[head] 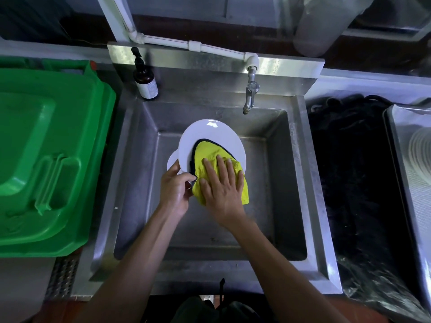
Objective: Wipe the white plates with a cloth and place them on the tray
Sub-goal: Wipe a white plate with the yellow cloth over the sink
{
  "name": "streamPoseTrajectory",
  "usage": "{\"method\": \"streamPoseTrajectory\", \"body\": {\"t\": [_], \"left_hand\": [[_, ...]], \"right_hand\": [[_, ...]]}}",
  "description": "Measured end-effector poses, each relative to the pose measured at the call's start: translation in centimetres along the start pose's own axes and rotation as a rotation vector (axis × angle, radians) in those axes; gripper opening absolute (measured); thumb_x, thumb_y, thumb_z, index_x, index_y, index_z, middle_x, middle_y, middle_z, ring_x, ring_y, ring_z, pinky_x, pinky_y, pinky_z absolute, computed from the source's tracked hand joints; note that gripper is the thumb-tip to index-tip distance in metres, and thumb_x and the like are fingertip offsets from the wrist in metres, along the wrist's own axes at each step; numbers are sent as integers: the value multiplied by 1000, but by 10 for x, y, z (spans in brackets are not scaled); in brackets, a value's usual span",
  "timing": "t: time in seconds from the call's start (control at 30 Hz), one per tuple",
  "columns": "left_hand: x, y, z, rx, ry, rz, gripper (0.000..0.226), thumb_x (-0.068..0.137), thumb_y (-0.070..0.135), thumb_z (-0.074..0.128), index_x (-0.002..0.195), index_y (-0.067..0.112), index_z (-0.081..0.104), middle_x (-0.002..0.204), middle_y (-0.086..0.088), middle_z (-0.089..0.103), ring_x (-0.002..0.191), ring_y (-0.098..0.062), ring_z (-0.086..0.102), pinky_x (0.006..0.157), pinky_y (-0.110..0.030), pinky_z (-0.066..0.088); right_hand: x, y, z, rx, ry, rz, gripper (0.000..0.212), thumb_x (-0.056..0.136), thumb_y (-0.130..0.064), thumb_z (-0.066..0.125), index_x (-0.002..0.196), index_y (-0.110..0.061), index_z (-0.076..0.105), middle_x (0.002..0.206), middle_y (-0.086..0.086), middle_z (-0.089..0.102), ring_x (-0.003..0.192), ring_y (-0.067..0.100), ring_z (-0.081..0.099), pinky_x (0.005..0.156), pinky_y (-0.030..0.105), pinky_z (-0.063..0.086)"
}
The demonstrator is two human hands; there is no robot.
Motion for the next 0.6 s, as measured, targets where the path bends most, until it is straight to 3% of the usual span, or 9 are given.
{"method": "streamPoseTrajectory", "body": {"t": [0.13,0.27,0.43,0.6], "left_hand": [[1,-1,-6,19,9,-3,48,71,-10,51,107,13,75,100,-18,72,81,-33,68,60,-39,57],[1,2,-10,64,-26,1,52,61,-1,57,104,18,77,109,-17,73,90,-34,70,70,-55,61],[1,4,-15,164,-85,-18,47,58,2,61,99,18,76,98,-11,71,83,-32,65,65,-47,57],[-1,-1,-18,223,-160,-48,56,61,1,62,113,19,75,116,-16,71,89,-33,70,69,-49,60]], "right_hand": [[-2,16,-8,-50,-17,-12,60,101,-53,13,159,-38,18,169,-1,7,156,23,-3,122,58,-4],[6,36,-14,-45,-51,74,55,106,-47,24,159,-40,10,169,-2,-2,155,24,-12,122,57,-7],[26,55,-32,9,-46,116,56,106,-50,23,159,-41,7,169,-3,-7,153,28,-17,123,56,-8],[48,61,-48,-39,-40,94,56,107,-50,20,159,-40,3,169,-2,-5,154,30,-11,123,57,-2]]}}
Point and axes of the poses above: each hand's wrist, its own x-axis towards the middle knuckle, its own z-axis out of the palm, y = z × x, the point moved 1 cm from there along x, towards the middle knuckle
